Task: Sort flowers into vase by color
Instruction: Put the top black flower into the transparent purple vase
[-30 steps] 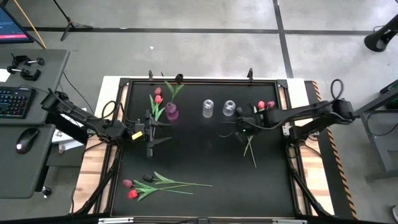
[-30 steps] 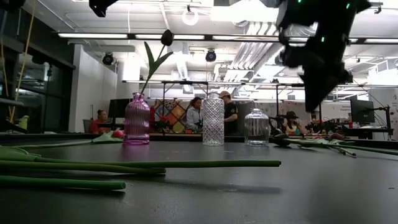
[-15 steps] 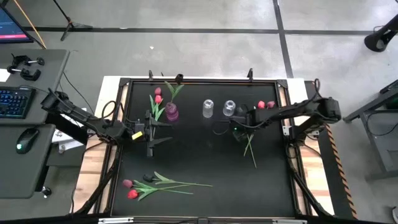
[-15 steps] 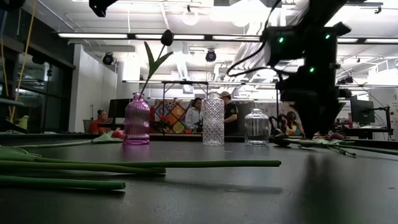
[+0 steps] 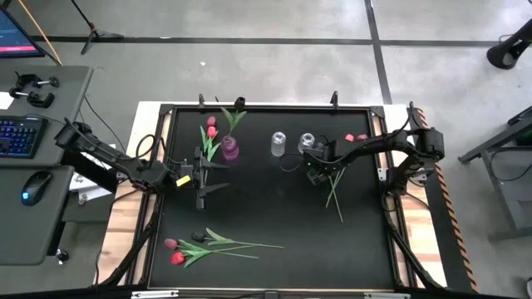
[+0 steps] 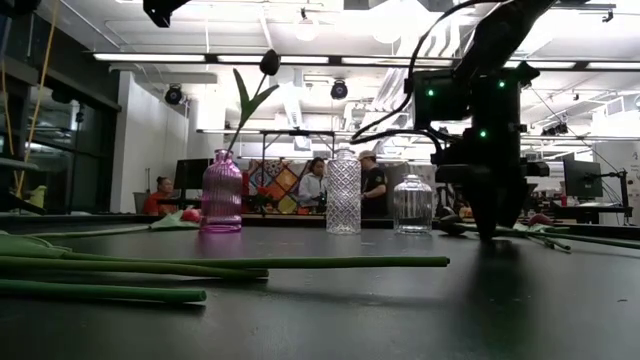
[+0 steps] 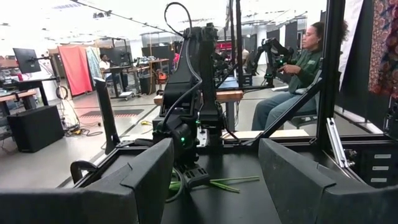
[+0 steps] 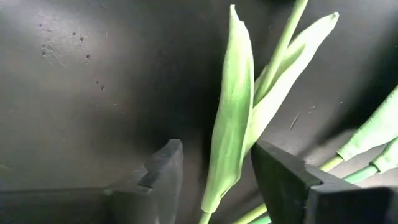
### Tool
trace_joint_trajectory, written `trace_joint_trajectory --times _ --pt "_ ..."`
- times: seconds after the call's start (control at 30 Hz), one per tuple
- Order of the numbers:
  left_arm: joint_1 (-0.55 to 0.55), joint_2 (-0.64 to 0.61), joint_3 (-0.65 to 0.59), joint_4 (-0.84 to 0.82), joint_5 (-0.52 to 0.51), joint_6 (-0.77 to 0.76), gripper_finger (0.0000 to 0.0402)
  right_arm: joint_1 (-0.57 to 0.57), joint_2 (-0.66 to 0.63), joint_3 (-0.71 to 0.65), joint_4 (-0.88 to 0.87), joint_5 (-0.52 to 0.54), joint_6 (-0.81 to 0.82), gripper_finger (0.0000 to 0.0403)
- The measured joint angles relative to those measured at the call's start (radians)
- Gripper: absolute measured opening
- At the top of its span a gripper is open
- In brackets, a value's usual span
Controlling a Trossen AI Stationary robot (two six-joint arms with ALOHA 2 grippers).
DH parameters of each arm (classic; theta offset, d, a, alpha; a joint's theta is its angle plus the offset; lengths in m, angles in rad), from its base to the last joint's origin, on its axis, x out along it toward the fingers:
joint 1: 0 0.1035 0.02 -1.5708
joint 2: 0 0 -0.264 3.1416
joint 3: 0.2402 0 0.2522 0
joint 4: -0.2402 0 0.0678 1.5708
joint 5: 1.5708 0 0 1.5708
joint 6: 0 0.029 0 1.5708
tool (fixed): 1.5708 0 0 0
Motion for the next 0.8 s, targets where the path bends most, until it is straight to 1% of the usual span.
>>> trace_joint_trajectory --times 0.07,0.13,0.27,0.3,0.47,0.53,0.6,0.7,0.8 --pt "0.000 0.000 0.000 0.000 0.000 0.000 0.0225 0.000 0.000 0.000 -0.004 0.000 0.000 0.0150" --pt "0.000 0.000 0.000 0.000 0.000 0.000 0.0225 0.000 0.001 -0.001 -0.011 -0.001 -0.007 0.0117" --pt "0.000 0.000 0.000 0.000 0.000 0.000 0.0225 0.015 -0.002 -0.004 -0.028 0.007 -0.013 0.0029" --pt "0.000 0.000 0.000 0.000 0.000 0.000 0.0225 0.021 -0.007 -0.004 -0.034 0.008 -0.015 0.0015" --pt "0.000 0.000 0.000 0.001 -0.006 0.000 0.0225 0.084 -0.063 0.010 -0.100 0.023 -0.011 0.0015" --pt "0.000 0.000 0.000 0.002 -0.010 0.000 0.0225 0.123 -0.103 0.032 -0.105 0.072 0.011 0.0006" --pt "0.000 0.000 0.000 0.004 -0.012 0.000 0.0225 0.170 -0.143 0.051 -0.093 0.128 0.019 0.0005" --pt "0.000 0.000 0.000 0.032 -0.012 -0.001 0.0225 0.243 -0.205 0.087 0.007 0.237 0.012 0.0005" --pt "0.000 0.000 0.000 0.046 -0.012 -0.002 0.0225 0.308 -0.249 0.100 0.165 0.339 -0.047 0.0003"
